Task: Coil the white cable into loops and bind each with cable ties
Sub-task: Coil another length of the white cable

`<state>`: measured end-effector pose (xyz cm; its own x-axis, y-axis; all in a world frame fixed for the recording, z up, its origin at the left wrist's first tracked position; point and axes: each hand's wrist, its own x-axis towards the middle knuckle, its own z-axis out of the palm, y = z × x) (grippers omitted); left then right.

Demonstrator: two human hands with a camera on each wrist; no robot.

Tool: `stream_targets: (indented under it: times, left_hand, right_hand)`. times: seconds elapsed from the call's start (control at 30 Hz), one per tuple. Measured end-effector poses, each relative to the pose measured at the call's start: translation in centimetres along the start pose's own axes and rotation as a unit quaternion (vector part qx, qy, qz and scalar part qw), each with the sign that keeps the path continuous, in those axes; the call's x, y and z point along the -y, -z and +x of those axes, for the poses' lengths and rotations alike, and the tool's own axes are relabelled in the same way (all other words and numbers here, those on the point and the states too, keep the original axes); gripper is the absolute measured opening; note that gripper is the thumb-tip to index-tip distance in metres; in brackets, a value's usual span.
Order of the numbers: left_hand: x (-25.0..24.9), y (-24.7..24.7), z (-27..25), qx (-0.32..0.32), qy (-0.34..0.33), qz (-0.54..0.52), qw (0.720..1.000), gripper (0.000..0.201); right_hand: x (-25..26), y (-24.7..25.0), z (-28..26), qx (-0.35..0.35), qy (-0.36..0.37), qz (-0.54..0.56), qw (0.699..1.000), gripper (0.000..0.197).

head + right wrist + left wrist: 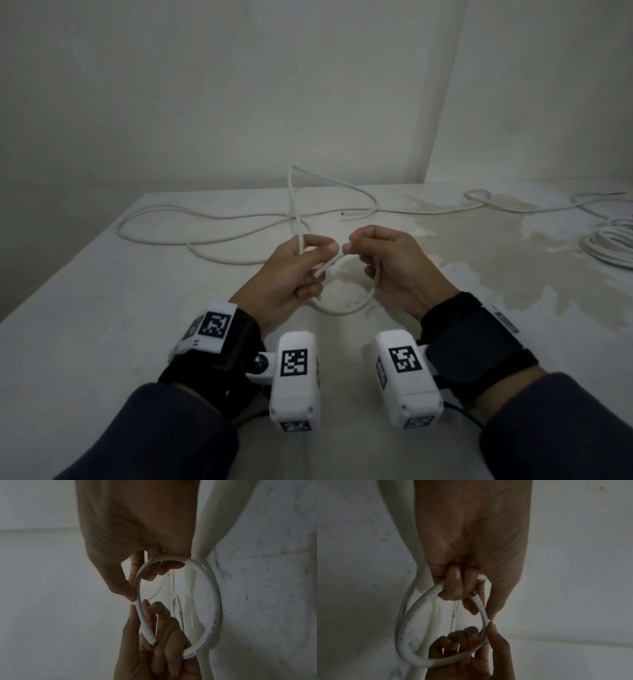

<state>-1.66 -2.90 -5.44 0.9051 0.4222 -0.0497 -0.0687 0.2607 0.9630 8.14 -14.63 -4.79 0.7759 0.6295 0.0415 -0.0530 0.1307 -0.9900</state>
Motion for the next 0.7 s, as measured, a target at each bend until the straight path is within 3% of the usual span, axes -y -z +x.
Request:
stream_targets:
  times: [0.17, 0.3, 0.5, 0.6, 0.7]
  left_hand:
    - [0.1, 0.3, 0.0, 0.045, 0.019, -0.003, 0.999, 0.012]
    - [0.1, 0.1, -0.3, 0.110, 0.053, -0.022, 0.992, 0.025]
    - [-0.6, 1.0, 0.6, -0.001, 0.077, -0.210, 0.975, 0.016]
    - [-0.3, 1.2, 0.8, -0.054, 0.045, -0.180, 0.981, 0.006]
    - [-0.1, 1.0, 0.8, -0.064, 0.028, -0.128, 0.989, 0.017]
  right_hand:
    - [0.0, 0.3, 0.1, -0.034, 0.029, -0.026, 0.999, 0.019]
    - [-0.2, 0.8, 0.5, -0.078, 0.035, 0.053, 0.995, 0.014]
    - [0.0, 1.0, 0.8, -0.066, 0.005, 0.119, 0.991, 0.011]
    - [0.0, 1.2, 0.8, -0.044, -0.013, 0.108, 0.993, 0.006]
    - [0.1, 1.3, 0.7, -0.030, -0.026, 0.092, 0.995, 0.003]
